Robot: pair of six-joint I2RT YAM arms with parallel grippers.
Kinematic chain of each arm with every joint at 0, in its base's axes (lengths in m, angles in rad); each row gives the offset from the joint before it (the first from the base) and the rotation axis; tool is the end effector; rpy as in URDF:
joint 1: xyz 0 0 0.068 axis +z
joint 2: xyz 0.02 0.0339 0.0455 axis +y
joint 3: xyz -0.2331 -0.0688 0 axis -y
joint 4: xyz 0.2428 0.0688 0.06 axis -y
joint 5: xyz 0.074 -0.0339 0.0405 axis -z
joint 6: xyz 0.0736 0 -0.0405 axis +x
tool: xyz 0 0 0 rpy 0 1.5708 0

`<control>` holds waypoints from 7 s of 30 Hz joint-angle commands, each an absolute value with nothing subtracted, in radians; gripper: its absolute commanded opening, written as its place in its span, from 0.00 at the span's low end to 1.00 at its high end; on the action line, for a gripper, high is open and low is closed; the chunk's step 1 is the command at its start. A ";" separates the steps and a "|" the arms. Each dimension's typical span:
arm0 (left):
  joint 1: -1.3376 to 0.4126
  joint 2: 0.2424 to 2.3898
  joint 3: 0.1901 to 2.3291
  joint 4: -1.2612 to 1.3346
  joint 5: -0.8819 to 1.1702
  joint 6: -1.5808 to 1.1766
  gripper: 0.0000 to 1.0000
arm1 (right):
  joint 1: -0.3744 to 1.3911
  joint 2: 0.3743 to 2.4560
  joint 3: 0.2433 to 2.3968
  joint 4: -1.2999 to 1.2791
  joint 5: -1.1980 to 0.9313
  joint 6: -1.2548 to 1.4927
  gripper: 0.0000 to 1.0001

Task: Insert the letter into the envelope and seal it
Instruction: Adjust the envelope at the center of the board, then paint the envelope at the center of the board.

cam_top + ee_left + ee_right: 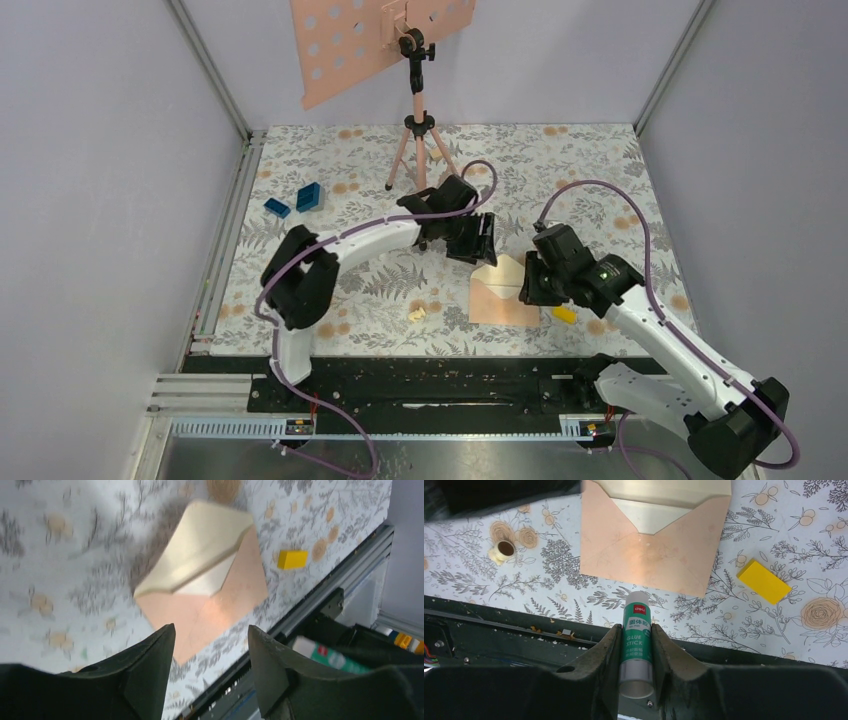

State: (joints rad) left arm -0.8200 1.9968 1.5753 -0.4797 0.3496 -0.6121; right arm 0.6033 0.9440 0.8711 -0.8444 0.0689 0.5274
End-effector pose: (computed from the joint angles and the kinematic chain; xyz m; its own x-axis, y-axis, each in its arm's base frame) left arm 0.2894 -0.3471 0.1689 -0.9158 0.1902 -0.3537 0.3736 0.7268 -0.5764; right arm 0.1836 0.1203 0.2274 -0.8325 0.0362 -0.5529 -0.1303 0.9571 0.2587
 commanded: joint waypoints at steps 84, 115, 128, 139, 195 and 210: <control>-0.808 2.017 1.140 -0.137 0.367 -0.815 0.03 | 0.575 1.470 0.883 -0.715 0.154 0.559 0.00; -0.807 2.021 1.135 -0.141 0.371 -0.819 0.03 | 0.601 1.436 0.812 -0.727 0.202 0.592 0.00; -0.808 2.017 1.131 -0.139 0.369 -0.821 0.03 | 0.719 1.541 0.965 -0.711 0.118 0.626 0.00; -0.808 2.016 1.130 -0.140 0.371 -0.820 0.03 | 0.705 1.521 0.913 -0.721 0.170 0.632 0.00; -0.808 2.019 1.138 -0.147 0.378 -0.822 0.03 | 0.736 1.541 0.991 -0.703 0.098 0.627 0.00; -0.808 2.033 1.141 -0.143 0.385 -0.822 0.03 | 0.721 1.361 0.762 -0.764 0.173 0.653 0.00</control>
